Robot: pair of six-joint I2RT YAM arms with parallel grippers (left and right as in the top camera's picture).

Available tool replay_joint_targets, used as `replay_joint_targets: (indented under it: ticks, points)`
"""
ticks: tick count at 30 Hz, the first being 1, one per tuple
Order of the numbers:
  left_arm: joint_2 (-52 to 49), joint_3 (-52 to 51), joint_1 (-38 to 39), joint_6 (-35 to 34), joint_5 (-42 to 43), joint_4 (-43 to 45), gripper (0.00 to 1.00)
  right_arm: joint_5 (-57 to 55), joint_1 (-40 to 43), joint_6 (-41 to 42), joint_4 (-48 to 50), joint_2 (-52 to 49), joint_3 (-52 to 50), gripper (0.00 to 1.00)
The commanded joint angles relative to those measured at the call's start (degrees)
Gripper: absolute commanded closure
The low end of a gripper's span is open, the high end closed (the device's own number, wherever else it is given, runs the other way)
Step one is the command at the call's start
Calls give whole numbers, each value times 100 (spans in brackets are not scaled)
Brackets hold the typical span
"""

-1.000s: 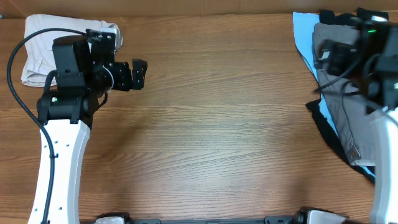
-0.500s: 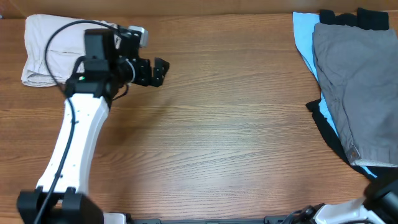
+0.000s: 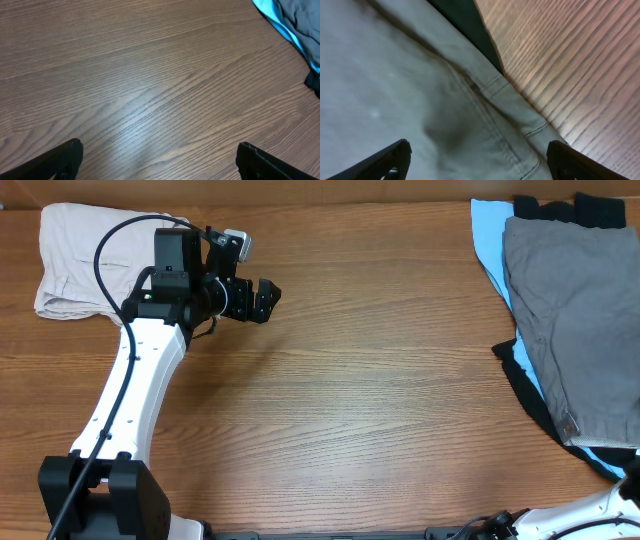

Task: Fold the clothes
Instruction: 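Reach the right gripper to the grey shorts on the right pile and grasp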

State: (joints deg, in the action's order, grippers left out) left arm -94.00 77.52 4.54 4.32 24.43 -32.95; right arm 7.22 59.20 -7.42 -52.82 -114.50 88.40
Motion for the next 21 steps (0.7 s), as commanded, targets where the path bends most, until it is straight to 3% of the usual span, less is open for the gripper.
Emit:
replay_joint_targets:
  ticks: [1, 5, 11, 18, 21]
  points:
    - [-50, 111, 37, 173, -76, 17, 0, 39, -13, -358, 94, -267, 35, 10]
    - [-50, 111, 37, 173, -94, 22, 0, 37, -13, -472, 133, -494, 33, 13]
    - [-50, 111, 37, 173, -107, 42, 0, 39, -2, -483, 160, -509, 35, 47]
    - [-50, 111, 37, 170, -105, 44, 1, 205, -22, -382, -116, -509, 313, 55]
    - [-50, 114, 37, 170, -105, 55, 3, 551, -57, -304, -374, -507, 555, 73]
